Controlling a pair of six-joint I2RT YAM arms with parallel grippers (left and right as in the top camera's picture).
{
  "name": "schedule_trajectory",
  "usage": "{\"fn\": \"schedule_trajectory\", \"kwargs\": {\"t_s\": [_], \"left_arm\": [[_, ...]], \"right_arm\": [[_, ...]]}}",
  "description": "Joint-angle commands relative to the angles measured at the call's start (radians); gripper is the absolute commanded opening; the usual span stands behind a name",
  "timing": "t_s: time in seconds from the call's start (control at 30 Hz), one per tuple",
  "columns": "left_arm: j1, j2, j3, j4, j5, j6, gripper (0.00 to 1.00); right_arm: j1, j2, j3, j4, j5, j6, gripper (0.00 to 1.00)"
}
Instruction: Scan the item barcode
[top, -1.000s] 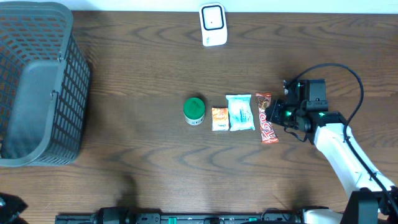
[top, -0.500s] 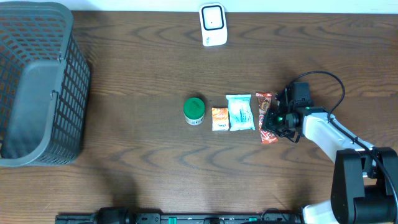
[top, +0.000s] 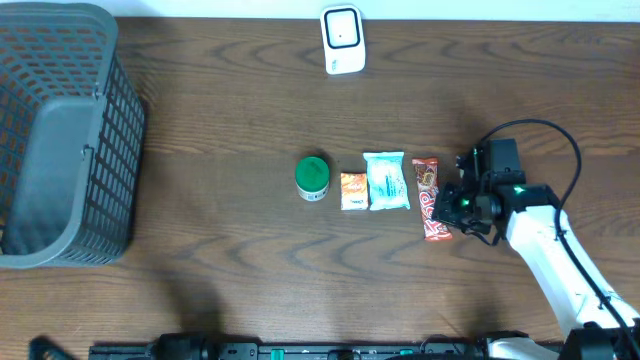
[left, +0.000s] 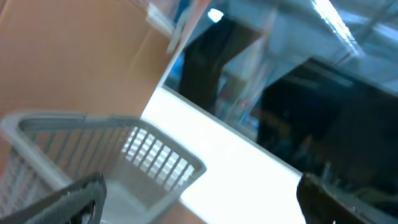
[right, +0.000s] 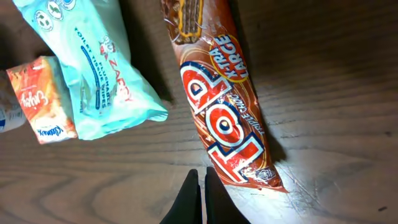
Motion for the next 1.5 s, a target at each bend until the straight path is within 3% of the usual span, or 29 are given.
{"fn": "schedule_trajectory", "kwargs": {"t_s": [0.0, 0.43, 0.73, 0.77, 0.93, 0.97, 1.03, 1.23, 1.47], "left_arm": [[0.004, 0.000, -0.069, -0.031, -0.038, -0.106, 0.98], [0.004, 0.000, -0.498, 0.140, 0.009, -0.161, 0.98], [0.004, 0.000, -0.675, 0.215, 0.018, -0.162, 0.98], [0.004, 0.000, -0.689, 0.227, 0.018, -0.162, 0.98], [0.004, 0.010, -0.785, 0.259, 0.023, -0.161, 0.98], [0.003, 0.014, -0.807, 0.253, 0.038, -0.161, 0.98], [0.004, 0.016, -0.869, 0.292, 0.037, -0.162, 0.98], [0.004, 0.016, -1.057, 0.600, 0.040, -0.161, 0.98], [0.004, 0.029, -1.089, 0.614, 0.041, -0.147, 0.98]], "right_arm": [[0.029, 0.016, -0.031, 0.009, 0.011, -0.013, 0.01], [0.035, 0.054, -0.168, 0.122, 0.193, 0.088, 0.01], [0.035, 0.037, -0.022, 0.104, 0.080, 0.033, 0.01], [0.035, 0.037, -0.011, 0.104, 0.066, 0.022, 0.07], [0.036, 0.040, -0.002, 0.104, 0.055, -0.044, 0.89], [0.036, 0.041, -0.002, 0.104, 0.063, -0.075, 0.99], [0.036, 0.047, -0.002, 0.103, 0.125, -0.098, 0.99], [0.036, 0.087, -0.002, 0.115, 0.193, -0.164, 0.99], [0.043, 0.165, -0.002, 0.151, 0.203, -0.251, 0.99]]}}
